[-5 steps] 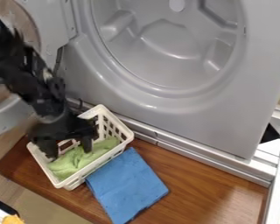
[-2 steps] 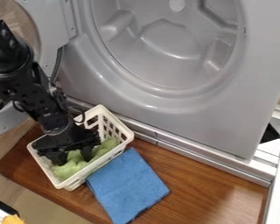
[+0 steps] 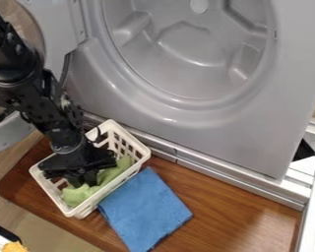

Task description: Takes a green cloth and puts it in the washing machine

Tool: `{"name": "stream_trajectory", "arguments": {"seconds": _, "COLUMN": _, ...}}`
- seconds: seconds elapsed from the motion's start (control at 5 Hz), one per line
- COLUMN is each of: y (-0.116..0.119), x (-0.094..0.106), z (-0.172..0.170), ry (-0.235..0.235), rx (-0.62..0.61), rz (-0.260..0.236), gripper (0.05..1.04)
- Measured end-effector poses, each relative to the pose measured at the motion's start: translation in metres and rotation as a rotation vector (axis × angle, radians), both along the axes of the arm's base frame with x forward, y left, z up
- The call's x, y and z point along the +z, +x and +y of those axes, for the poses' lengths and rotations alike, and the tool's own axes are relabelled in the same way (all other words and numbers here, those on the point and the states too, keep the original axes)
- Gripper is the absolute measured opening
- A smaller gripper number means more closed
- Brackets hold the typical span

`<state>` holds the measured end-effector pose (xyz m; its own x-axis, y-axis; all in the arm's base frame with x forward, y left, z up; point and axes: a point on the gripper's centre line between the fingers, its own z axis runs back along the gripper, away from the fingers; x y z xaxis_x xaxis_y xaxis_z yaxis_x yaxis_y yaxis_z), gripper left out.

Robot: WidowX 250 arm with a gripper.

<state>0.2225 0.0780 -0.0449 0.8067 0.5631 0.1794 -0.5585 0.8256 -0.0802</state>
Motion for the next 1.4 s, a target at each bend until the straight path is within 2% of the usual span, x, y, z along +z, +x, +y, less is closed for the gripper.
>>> {"name": "stream_trajectory", "arguments": {"seconds": 0.2, "y": 0.000, "x": 0.008, "z": -0.006, "ry": 0.001, "rx": -0.005, "rz": -0.013, "gripper": 0.061}}
{"name": "stream_trajectory", "arguments": {"seconds": 0.4, "y": 0.001, "x": 0.027, "z": -0.015, "ry": 0.015, "rx": -0.017, "rz": -0.050, "gripper": 0.055}}
{"name": "stream_trajectory", "arguments": {"seconds": 0.6, "y": 0.001, "x": 0.057, "z": -0.020, "ry": 0.052, "rx": -0.021, "rz": -0.109, "gripper": 0.055}}
{"name": "stream_trajectory", "arguments": {"seconds": 0.8, "y": 0.000, "x": 0.095, "z": -0.033, "ry": 0.069, "rx": -0.027, "rz": -0.224, "gripper": 0.055}}
{"name": "stream_trajectory", "arguments": {"seconds": 1.0, "y": 0.008, "x": 0.122, "z": -0.045, "ry": 0.057, "rx": -0.029, "rz": -0.304, "gripper": 0.055}}
{"name": "stream_trajectory", "arguments": {"seconds": 1.4, "y": 0.052, "x": 0.166, "z": -0.059, "ry": 0.002, "rx": -0.079, "rz": -0.455, "gripper": 0.055}}
